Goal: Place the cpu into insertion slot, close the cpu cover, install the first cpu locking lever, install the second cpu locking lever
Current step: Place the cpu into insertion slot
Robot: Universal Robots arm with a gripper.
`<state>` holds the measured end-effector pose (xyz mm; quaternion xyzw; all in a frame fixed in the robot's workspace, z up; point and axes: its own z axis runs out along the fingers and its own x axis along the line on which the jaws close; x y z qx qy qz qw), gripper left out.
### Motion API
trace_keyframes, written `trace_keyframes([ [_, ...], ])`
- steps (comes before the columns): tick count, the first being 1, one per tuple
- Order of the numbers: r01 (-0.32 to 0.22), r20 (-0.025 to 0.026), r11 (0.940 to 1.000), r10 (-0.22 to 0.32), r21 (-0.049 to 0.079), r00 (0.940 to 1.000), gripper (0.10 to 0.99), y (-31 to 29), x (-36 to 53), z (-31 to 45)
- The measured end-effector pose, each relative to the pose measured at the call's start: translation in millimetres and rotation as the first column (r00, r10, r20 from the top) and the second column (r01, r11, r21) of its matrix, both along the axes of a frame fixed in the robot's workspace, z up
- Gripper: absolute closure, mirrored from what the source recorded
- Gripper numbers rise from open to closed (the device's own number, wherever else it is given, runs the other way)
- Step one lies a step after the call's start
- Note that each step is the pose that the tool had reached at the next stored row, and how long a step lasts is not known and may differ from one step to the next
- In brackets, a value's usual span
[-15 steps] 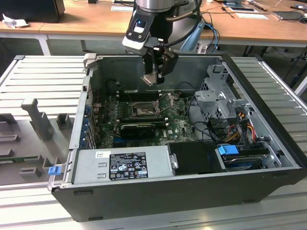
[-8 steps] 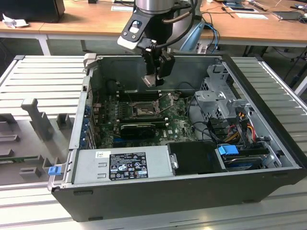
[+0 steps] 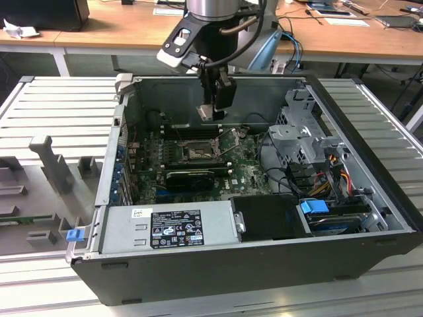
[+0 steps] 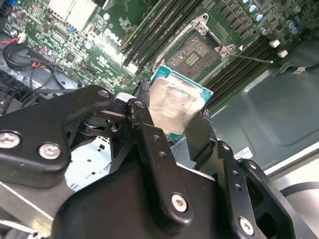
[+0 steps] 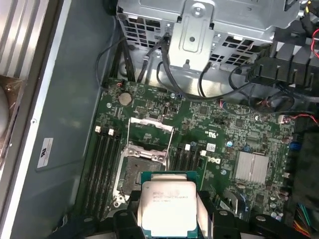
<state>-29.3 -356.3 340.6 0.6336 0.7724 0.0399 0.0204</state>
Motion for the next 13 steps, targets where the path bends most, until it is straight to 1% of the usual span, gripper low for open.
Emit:
trace_keyframes([
  [1, 0.009, 0.0, 1.0, -0.009, 0.0, 1.0, 0.561, 0.0, 0.0, -0.2],
  [3, 0.046, 0.0, 0.999, -0.046, 0.0, 0.999, 0.561, 0.0, 0.0, -0.9],
  [6, 0.109, 0.0, 0.9941, -0.109, 0.0, 0.9941, 0.561, 0.0, 0.0, -2.2],
  [7, 0.128, 0.0, 0.9918, -0.128, 0.0, 0.9918, 0.561, 0.0, 0.0, -2.6],
  [8, 0.158, 0.0, 0.9874, -0.158, 0.0, 0.9874, 0.561, 0.0, 0.0, -3.1],
  [11, 0.221, 0.0, 0.9753, -0.221, 0.0, 0.9753, 0.561, 0.0, 0.0, -4.7],
  [13, 0.229, 0.0, 0.9735, -0.229, 0.0, 0.9735, 0.561, 0.0, 0.0, -9.5],
])
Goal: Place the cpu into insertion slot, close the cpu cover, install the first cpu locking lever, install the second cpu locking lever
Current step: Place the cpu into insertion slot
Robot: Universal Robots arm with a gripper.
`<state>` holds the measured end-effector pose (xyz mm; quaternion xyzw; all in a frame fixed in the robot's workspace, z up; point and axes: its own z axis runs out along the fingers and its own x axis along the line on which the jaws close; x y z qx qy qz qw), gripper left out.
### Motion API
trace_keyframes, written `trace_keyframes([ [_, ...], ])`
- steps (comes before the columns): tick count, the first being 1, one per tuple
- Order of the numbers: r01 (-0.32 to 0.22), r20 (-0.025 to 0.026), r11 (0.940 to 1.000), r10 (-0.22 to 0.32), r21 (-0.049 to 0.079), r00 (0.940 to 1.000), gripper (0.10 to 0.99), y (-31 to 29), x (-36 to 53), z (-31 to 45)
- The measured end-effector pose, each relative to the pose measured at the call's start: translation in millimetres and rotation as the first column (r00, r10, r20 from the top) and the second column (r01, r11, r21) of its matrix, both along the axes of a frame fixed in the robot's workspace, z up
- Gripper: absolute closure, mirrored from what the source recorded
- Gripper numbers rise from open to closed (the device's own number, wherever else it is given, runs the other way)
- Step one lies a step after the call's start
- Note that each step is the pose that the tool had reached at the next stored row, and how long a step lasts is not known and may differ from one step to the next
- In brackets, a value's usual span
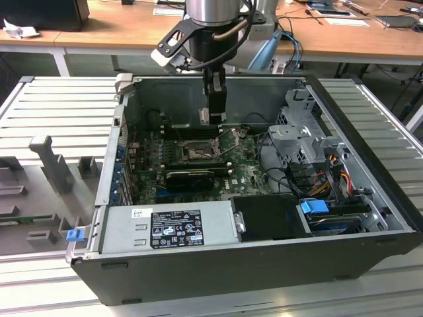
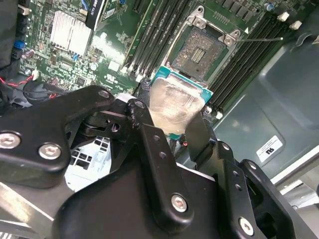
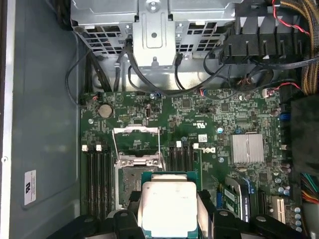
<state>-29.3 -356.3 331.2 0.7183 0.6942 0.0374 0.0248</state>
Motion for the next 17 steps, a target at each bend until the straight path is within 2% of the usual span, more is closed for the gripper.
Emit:
trace_keyframes([
  [2, 0.0, 0.0, 1.0, 0.0, 0.0, 1.0, 0.561, 0.0, 0.0, -4.4],
  [5, 0.01, 0.0, 0.9999, -0.01, 0.0, 0.9999, 0.561, 0.0, 0.0, -5.8],
  [8, 0.053, 0.0, 0.9986, -0.053, 0.0, 0.9986, 0.561, 0.0, 0.0, -7.0],
  [11, 0.108, 0.0001, 0.9941, -0.108, 0.0, 0.9941, 0.561, 0.0, 0.0, -8.1],
  [13, 0.16, 0.0, 0.9872, -0.16, 0.0, 0.9872, 0.561, 0.0, 0.0, -8.9],
  [16, 0.243, 0.0, 0.9701, -0.243, 0.0, 0.9701, 0.561, 0.0, 0.0, -10.9],
  [17, 0.243, 0.0, 0.97, -0.243, 0.0, 0.97, 0.561, 0.0, -0.2, -12.1],
])
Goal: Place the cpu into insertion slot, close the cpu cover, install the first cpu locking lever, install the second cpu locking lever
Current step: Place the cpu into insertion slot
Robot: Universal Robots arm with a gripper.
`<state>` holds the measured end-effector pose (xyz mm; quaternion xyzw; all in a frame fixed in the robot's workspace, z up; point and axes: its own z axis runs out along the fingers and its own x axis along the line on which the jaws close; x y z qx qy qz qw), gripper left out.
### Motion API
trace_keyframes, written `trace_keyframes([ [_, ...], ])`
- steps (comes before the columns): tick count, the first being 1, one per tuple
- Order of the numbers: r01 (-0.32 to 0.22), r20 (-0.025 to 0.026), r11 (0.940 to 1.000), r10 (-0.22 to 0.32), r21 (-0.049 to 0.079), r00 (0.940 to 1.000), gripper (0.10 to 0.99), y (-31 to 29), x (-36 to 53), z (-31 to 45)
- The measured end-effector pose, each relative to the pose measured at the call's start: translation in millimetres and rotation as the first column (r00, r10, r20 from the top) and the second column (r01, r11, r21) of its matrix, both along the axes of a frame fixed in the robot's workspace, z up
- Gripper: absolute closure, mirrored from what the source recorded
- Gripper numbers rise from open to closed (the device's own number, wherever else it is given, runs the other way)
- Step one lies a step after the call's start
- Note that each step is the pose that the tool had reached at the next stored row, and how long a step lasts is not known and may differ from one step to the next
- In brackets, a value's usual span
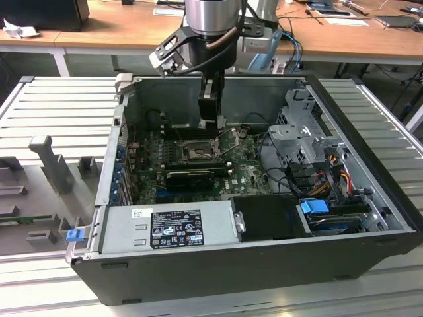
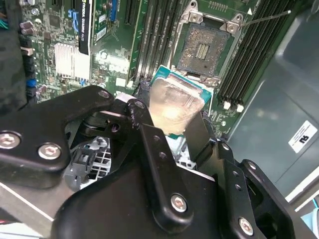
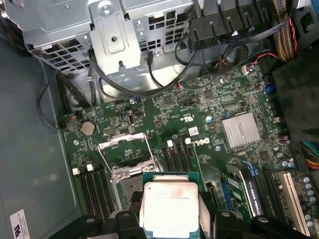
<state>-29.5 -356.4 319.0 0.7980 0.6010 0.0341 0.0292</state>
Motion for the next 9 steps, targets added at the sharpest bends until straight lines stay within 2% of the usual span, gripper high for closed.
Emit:
trace_keyframes([
  [2, -0.041, 0.0, 0.9991, 0.041, 0.0, 0.9991, 0.561, 0.0, -0.4, -2.9],
  [5, -0.108, 0.0, 0.9941, 0.108, 0.0, 0.9941, 0.561, 0.0, -0.7, -5.1],
  [9, -0.118, -0.0002, 0.993, 0.118, 0.0, 0.993, 0.561, 0.0, -0.6, -7.8],
])
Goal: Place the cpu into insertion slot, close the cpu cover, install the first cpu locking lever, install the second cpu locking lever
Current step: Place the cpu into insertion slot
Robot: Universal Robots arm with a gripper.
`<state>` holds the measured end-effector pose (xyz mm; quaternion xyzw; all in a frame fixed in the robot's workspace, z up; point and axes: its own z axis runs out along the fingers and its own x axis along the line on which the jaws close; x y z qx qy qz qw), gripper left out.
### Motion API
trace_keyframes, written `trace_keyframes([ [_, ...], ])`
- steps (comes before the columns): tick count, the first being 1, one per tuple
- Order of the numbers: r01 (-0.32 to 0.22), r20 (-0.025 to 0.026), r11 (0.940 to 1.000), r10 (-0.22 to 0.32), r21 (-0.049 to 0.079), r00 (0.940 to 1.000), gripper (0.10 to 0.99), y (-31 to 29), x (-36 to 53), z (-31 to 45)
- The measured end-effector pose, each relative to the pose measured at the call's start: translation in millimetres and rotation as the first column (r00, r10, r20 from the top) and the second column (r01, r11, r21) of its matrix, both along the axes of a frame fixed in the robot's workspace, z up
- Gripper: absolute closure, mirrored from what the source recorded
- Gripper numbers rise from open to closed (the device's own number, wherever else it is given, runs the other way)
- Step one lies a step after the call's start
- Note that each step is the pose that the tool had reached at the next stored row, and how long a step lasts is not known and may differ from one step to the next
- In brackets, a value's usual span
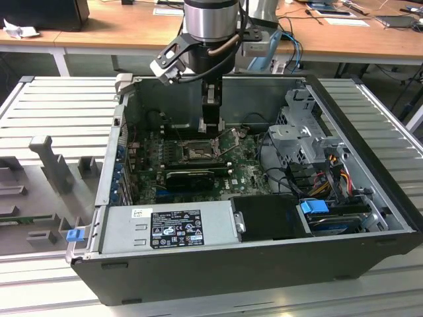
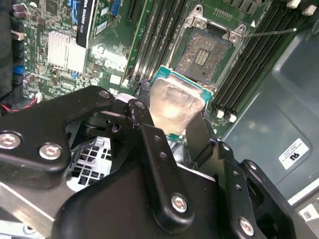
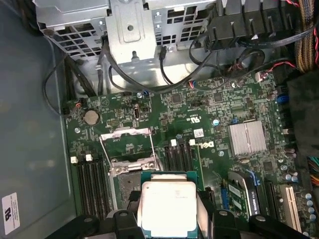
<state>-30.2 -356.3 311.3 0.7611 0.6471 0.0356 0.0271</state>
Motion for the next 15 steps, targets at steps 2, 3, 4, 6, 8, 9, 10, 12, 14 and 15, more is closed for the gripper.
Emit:
trace_keyframes([
  [2, 0.0, -0.0002, 1.0, 0.0, 0.0, 1.0, 0.561, 0.0, 0.0, -1.7],
  [3, 0.0, -0.0002, 1.0, 0.0, 0.0, 1.0, 0.561, 0.0, 0.0, -2.8],
  [4, 0.0, -0.0002, 1.0, 0.0, 0.0, 1.0, 0.561, 0.0, 0.0, -3.5],
  [6, 0.0, -0.0002, 1.0, 0.0, 0.0, 1.0, 0.561, 0.0, 0.0, -5.6],
  [8, 0.0, -0.0002, 1.0, 0.0, 0.0, 1.0, 0.561, 0.0, 0.0, -7.4],
  [9, 0.0, -0.0002, 1.0, 0.0, 0.0, 1.0, 0.561, 0.0, 0.0, -8.1],
  [10, 0.0, -0.0001, 1.0, 0.0, 0.0, 1.0, 0.561, 0.0, 0.0, -8.8],
  [12, 0.0, -0.0002, 1.0, 0.0, 0.0, 1.0, 0.561, 0.0, 0.0, -10.7],
  [14, 0.0, -0.0002, 1.0, 0.0, 0.0, 1.0, 0.561, 0.0, 0.0, -12.6],
  [15, 0.0, -0.0002, 1.0, 0.0, 0.0, 1.0, 0.561, 0.0, 0.0, -13.3],
])
